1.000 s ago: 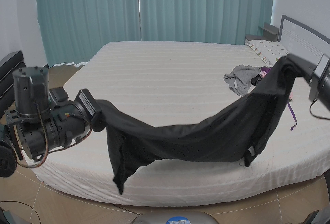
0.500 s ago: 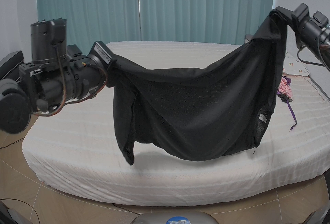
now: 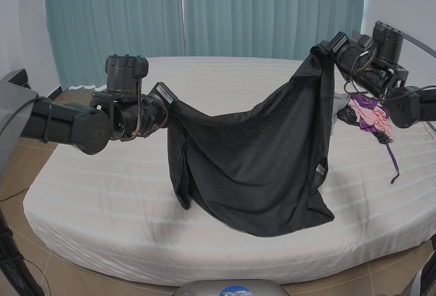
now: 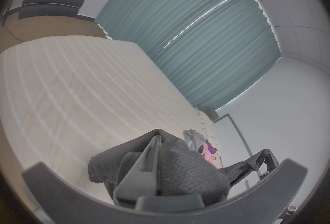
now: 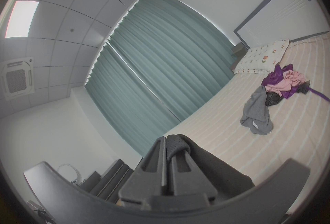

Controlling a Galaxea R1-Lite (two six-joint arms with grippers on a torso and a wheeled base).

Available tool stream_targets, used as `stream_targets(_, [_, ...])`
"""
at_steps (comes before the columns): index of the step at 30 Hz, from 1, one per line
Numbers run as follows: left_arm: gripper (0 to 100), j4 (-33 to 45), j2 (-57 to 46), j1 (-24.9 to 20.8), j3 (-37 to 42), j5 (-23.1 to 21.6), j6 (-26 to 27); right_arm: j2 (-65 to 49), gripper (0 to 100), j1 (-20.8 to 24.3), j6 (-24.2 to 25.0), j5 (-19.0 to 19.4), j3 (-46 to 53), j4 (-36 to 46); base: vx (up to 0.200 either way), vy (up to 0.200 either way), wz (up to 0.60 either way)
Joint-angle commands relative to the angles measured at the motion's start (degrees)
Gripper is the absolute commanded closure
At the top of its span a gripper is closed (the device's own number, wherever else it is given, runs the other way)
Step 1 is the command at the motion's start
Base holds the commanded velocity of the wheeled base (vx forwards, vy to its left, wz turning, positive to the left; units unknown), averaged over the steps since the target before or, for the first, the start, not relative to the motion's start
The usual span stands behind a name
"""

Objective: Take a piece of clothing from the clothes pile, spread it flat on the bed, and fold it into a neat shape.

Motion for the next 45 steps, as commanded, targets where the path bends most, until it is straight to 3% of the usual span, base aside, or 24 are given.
stream_targets(1, [100,1.4,9.0,1.2,-4.2,-0.1,-0.1,9.1,100,-0.2,0.0,-0.9,-1.7,-0.9,0.200,0.000,0.00])
stream_targets(8, [100,1.5,16.7,2.0,-9.5,-0.3,-0.3,17.1,100,-0.3,0.1,-1.1,-1.9,-3.2,0.029,0.000,0.00])
stream_targets(12, [100,4.2,21.6,2.2,-12.7,-0.3,-0.4,23.6,100,-0.3,0.1,-4.4,-3.3,-4.6,0.000,0.000,0.00])
stream_targets(20, [100,5.0,28.2,3.2,-17.6,-0.6,-2.5,32.3,100,-0.9,-0.1,-5.5,-7.9,-6.0,0.000,0.000,0.00])
stream_targets(21, [100,5.5,28.9,3.3,-18.1,-0.6,-2.6,33.0,0,-1.0,-0.1,-5.5,-8.4,-5.9,0.000,0.000,0.00])
stream_targets(23, [100,7.7,30.7,3.4,-19.9,-0.7,-2.8,35.0,0,-1.3,-0.1,-5.5,-9.8,-5.4,0.000,0.000,0.00])
stream_targets(24, [0,8.4,31.1,3.5,-20.6,-0.7,-2.9,35.4,0,-1.4,-0.2,-5.5,-10.0,-5.2,0.000,0.000,0.00])
stream_targets(28, [0,12.1,34.3,4.3,-25.0,-0.7,-6.1,38.5,0,-2.2,-0.9,-5.5,-9.5,-3.8,0.000,0.000,0.00])
stream_targets(33, [0,18.2,33.9,6.8,-25.4,-0.7,-6.2,36.7,0,-5.7,-0.8,-5.3,-8.8,-2.2,0.000,0.000,0.00])
stream_targets(38, [0,22.5,32.7,9.8,-25.2,-1.0,-6.2,34.1,0,-8.2,0.4,-2.6,-7.8,-2.0,0.000,0.000,0.00])
stream_targets(45, [0,28.2,29.6,12.9,-24.6,-7.8,-6.2,30.4,0,-9.3,2.6,0.6,-5.8,-2.0,0.000,0.000,0.00])
